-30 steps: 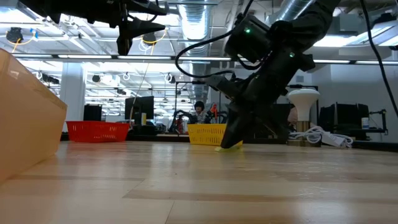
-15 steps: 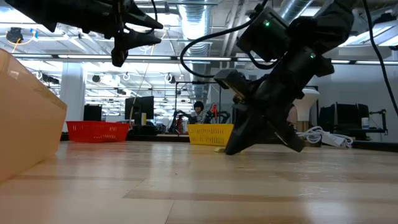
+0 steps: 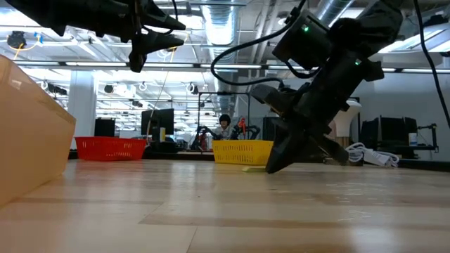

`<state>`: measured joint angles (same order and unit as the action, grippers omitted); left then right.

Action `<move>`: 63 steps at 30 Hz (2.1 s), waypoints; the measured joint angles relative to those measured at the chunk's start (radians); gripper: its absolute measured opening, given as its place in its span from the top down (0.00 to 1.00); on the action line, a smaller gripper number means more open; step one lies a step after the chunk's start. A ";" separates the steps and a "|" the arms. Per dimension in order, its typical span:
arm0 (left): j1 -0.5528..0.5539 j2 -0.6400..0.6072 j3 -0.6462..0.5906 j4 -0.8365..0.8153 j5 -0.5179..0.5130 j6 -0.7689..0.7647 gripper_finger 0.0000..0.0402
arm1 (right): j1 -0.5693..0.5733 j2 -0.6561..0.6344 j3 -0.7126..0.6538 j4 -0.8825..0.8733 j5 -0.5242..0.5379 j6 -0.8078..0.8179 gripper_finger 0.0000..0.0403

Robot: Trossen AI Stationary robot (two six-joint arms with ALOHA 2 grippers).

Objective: Pick & Place School Supplies
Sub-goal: Put the light green eraser into the red bin

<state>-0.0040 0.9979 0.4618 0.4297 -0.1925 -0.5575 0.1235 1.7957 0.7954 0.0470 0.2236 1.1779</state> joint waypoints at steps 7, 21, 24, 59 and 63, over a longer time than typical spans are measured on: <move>0.000 0.116 0.000 -0.002 0.085 -0.006 0.75 | -0.044 -0.012 -0.001 -0.004 -0.039 -0.076 1.00; 0.015 0.185 0.000 0.068 0.087 -0.045 0.77 | -0.090 -0.207 0.010 -0.045 -0.293 -0.480 0.78; 0.025 0.185 0.000 0.066 0.087 -0.043 0.77 | -0.148 -0.258 0.010 -0.198 -0.384 -0.668 0.68; 0.193 0.051 0.001 -0.080 0.014 0.060 0.77 | -0.287 0.223 0.585 -0.781 -0.567 -1.738 0.52; 0.221 -0.025 0.001 -0.176 0.016 0.107 0.77 | -0.289 0.223 0.567 -0.745 -0.565 -1.737 0.52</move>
<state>0.2168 0.9729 0.4624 0.2535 -0.1768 -0.4510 -0.1655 2.0182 1.3621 -0.6981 -0.3411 -0.5594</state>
